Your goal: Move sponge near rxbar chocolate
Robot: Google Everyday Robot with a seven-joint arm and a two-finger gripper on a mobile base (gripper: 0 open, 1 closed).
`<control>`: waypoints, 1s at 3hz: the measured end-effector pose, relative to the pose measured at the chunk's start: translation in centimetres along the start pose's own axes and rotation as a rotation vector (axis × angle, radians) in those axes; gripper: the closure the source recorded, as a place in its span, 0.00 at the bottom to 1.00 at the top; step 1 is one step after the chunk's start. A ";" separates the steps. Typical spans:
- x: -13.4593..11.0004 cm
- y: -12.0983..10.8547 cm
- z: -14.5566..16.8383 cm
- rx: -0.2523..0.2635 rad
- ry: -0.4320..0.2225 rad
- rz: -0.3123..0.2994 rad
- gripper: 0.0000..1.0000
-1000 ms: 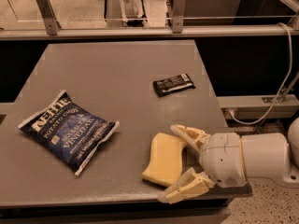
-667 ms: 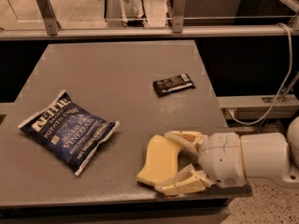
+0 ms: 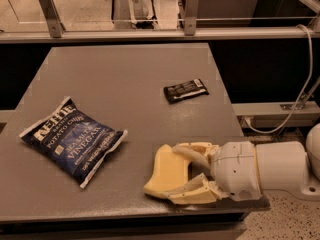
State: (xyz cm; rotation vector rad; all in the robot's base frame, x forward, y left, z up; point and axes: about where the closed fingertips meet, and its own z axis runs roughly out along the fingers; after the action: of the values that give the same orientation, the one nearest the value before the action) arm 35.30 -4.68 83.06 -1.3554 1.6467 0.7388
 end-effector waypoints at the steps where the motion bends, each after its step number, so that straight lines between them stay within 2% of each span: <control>1: -0.1 0.1 0.1 -0.002 0.002 -0.004 1.00; 2: 0.0 -1.4 0.1 0.014 0.023 -0.012 1.00; 3: -0.1 -5.2 -0.2 0.063 0.012 -0.020 1.00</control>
Offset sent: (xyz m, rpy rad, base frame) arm 0.0360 -0.0138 -0.0019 -0.0525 -0.0204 -0.0341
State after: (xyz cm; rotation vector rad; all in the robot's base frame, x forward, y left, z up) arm 40.32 -6.08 83.63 -1.3322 1.6502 0.6631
